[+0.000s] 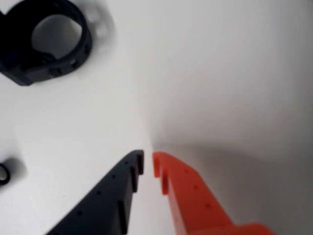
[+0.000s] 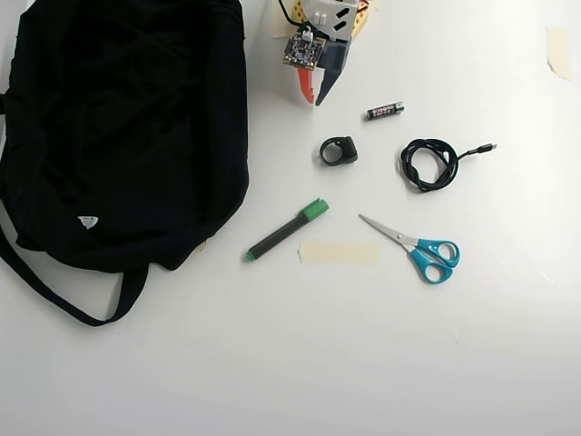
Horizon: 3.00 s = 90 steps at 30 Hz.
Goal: Put the green marker into the black bag
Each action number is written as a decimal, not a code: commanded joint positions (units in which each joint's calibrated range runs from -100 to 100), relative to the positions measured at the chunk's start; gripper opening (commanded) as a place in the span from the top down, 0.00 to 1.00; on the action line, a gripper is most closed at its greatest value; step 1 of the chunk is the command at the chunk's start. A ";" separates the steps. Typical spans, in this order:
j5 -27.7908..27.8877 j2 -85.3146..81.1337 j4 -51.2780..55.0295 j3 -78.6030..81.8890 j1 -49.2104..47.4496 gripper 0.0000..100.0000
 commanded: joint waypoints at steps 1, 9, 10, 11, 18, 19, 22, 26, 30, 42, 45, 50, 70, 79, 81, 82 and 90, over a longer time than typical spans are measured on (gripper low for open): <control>0.23 -0.91 2.15 0.94 -0.07 0.98; 0.23 -0.91 2.15 0.94 -0.07 0.98; 0.23 -0.91 2.15 0.94 -0.07 0.98; 0.23 -0.91 2.15 0.94 -0.07 0.98; 0.23 -0.91 2.15 0.94 -0.07 0.98; 0.23 -0.91 2.15 0.94 -0.07 0.98; 0.23 -0.91 2.15 0.94 -0.07 0.98; 0.23 -0.91 2.15 0.94 -0.07 0.98; 0.23 -0.91 2.15 0.94 -0.07 0.98; 0.23 -0.91 2.15 0.94 -0.07 0.98; 0.23 -0.91 2.15 0.94 -0.07 0.98; -0.29 -0.91 2.15 0.94 -0.51 0.98; -0.35 -1.08 0.25 0.94 -0.44 0.98; -0.35 0.00 -8.53 -4.00 -0.21 0.98; -0.35 0.00 -10.00 -5.71 -0.14 0.98; -0.29 0.08 -11.12 -6.60 -0.21 0.98; 0.18 8.30 -24.29 -15.59 -0.51 0.98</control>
